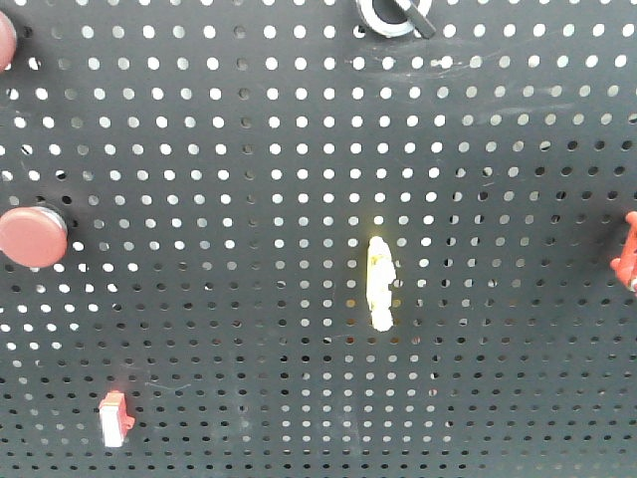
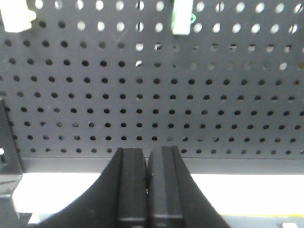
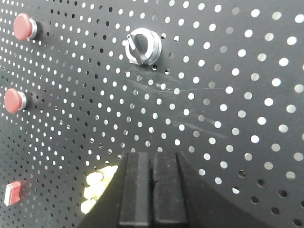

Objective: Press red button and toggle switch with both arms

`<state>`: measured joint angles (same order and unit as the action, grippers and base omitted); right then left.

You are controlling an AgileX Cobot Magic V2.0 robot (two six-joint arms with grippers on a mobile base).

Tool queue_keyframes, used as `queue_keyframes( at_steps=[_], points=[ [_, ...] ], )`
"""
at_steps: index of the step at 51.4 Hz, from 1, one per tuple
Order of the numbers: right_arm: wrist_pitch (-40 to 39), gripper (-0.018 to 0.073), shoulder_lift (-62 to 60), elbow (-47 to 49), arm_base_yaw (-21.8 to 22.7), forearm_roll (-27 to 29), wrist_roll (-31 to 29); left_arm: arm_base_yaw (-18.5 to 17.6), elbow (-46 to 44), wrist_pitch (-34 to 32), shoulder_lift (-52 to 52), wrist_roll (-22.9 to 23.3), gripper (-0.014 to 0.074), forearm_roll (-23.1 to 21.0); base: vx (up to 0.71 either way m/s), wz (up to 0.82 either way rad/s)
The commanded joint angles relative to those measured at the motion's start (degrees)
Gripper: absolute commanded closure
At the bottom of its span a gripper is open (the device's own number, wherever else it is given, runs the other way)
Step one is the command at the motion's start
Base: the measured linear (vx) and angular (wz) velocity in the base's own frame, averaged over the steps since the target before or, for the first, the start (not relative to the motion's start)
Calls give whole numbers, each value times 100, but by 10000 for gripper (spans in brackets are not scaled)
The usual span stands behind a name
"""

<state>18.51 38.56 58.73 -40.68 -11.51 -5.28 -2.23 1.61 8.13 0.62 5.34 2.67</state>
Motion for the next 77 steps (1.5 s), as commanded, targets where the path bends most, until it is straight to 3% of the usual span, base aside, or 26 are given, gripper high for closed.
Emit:
queue_keyframes(
  at_steps=[1, 34, 38, 43, 48, 59, 64, 77],
  points=[
    [-446, 563, 13, 148, 36, -49, -7, -2, 192, -453, 96, 6, 594, -48, 0, 0],
    [-482, 563, -237, 61, 83, -186, -10, -2, 192, -453, 96, 6, 594, -48, 0, 0],
    [-961, 563, -543, -475, 476, 29, -10, -2, 192, -453, 96, 6, 594, -48, 0, 0],
    [-1851, 563, -1188, -1536, 1381, 777, -10, -2, 192, -453, 96, 6, 594, -48, 0, 0],
    [-2166, 563, -2031, -2640, 2169, 1334, -10, -2, 192, -453, 96, 6, 594, -48, 0, 0],
    [-1935, 563, -3640, -4391, 3593, 1390, -10, -2, 192, -453, 96, 6, 594, -48, 0, 0],
    [-1755, 563, -4032, -4991, 3960, 1330, 8, -2, 192, -453, 91, 6, 594, -48, 0, 0],
    [-1763, 563, -4010, -6150, 4027, 842, 158, -10, 192, -453, 91, 6, 594, -48, 0, 0]
  ],
)
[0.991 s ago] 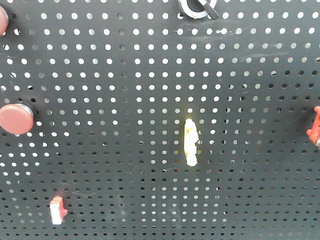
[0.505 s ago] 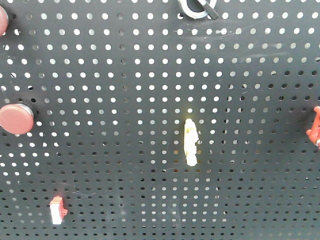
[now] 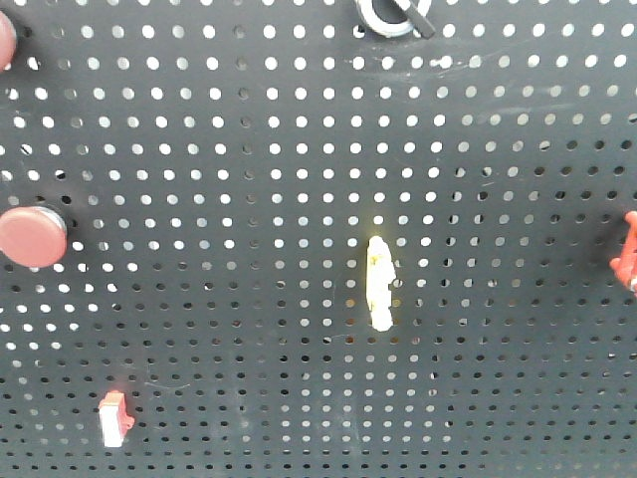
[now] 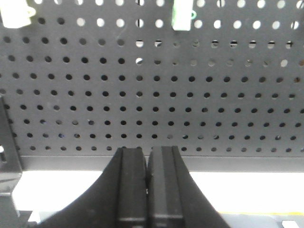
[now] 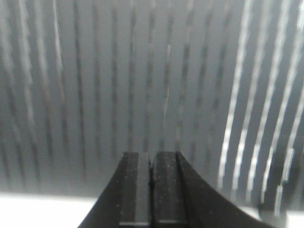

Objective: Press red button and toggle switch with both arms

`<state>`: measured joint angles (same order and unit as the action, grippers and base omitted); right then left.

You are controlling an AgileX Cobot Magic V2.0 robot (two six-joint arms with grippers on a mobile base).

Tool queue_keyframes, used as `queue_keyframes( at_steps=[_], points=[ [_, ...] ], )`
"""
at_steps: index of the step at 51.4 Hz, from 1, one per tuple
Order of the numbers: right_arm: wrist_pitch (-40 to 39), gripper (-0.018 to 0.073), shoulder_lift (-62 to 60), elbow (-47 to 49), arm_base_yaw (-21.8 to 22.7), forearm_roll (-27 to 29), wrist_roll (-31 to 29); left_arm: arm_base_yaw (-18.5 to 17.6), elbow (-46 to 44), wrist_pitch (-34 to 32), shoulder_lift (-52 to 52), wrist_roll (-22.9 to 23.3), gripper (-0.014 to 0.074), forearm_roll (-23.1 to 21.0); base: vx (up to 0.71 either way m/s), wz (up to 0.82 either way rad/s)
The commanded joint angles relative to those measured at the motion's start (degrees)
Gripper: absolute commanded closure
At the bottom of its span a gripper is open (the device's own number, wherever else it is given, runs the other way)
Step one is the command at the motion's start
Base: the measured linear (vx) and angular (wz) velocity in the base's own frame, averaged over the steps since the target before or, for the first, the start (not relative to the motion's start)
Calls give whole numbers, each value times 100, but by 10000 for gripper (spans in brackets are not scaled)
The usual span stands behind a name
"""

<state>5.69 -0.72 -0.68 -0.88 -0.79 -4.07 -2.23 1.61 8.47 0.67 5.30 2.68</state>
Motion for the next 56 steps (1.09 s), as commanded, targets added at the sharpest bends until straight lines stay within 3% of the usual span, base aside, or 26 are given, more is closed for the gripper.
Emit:
queue_keyframes(
  at_steps=[1, 10, 56],
  points=[
    [-275, 563, -87, -176, 47, -221, 37, -10, 192, -488, 86, 10, 594, -49, 0, 0],
    [298, 563, -87, -169, 47, -84, 37, -10, 192, -488, 86, 10, 594, -49, 0, 0],
    [327, 563, -87, -169, 47, -67, 37, -10, 192, -488, 86, 10, 594, -49, 0, 0]
  ],
)
